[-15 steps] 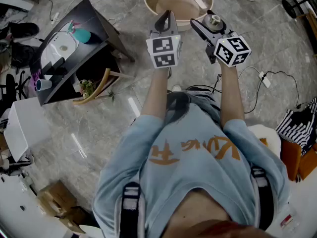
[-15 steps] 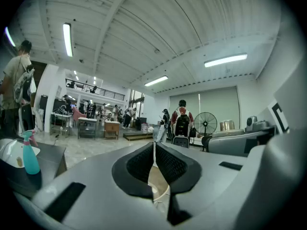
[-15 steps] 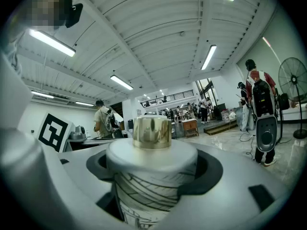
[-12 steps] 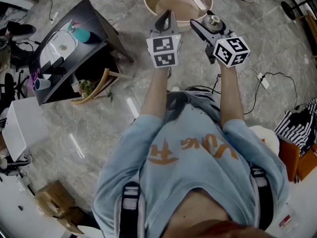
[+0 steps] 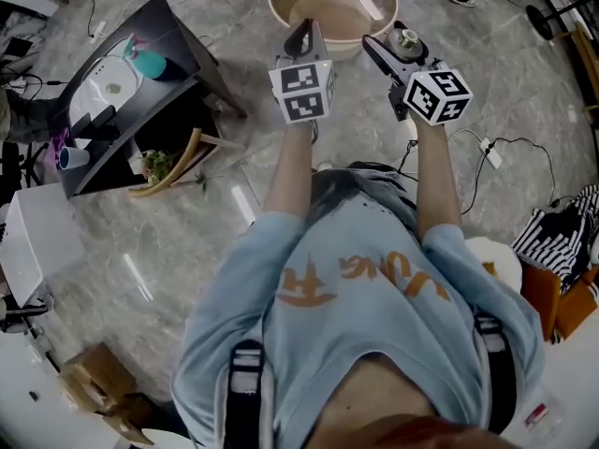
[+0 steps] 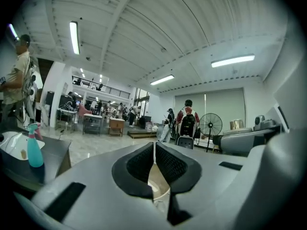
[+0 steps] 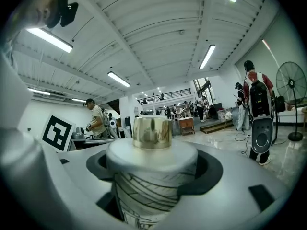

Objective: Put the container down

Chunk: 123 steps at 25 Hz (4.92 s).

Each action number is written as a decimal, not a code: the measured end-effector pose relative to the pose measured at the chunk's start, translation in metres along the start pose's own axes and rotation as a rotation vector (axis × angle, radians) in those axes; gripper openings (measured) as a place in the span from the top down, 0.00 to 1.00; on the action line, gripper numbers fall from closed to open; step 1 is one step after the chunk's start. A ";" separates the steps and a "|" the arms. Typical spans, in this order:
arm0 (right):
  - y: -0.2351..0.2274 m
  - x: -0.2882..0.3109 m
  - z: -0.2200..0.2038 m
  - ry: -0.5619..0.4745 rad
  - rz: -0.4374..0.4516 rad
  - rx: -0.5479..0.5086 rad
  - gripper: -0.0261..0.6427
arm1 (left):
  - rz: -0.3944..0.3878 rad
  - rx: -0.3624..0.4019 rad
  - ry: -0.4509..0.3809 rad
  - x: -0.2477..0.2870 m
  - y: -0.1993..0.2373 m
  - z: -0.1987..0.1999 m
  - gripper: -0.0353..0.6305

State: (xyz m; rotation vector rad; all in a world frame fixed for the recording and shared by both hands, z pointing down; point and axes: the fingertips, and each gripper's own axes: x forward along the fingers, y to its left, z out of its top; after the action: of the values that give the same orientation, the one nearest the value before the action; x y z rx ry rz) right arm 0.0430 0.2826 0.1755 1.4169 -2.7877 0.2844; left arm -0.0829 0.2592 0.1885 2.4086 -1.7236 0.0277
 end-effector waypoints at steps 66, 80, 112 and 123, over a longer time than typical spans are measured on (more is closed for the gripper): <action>-0.426 0.328 0.036 0.043 -0.026 0.082 0.42 | 0.095 0.076 0.167 0.511 0.068 0.008 0.89; -0.415 0.405 -0.126 0.315 0.011 0.140 0.42 | 0.036 0.105 0.341 0.540 0.158 -0.090 0.90; -0.413 0.460 -0.432 0.590 -0.042 0.069 0.42 | -0.041 -0.006 0.594 0.571 0.197 -0.393 0.90; -0.434 0.529 -0.467 0.612 -0.084 -0.001 0.42 | -0.047 -0.048 0.635 0.595 0.216 -0.428 0.90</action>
State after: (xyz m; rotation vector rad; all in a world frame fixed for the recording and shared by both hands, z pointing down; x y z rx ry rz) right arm 0.0397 -0.3164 0.7482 1.1829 -2.2264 0.5971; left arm -0.0528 -0.2995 0.7095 2.0782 -1.3475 0.6580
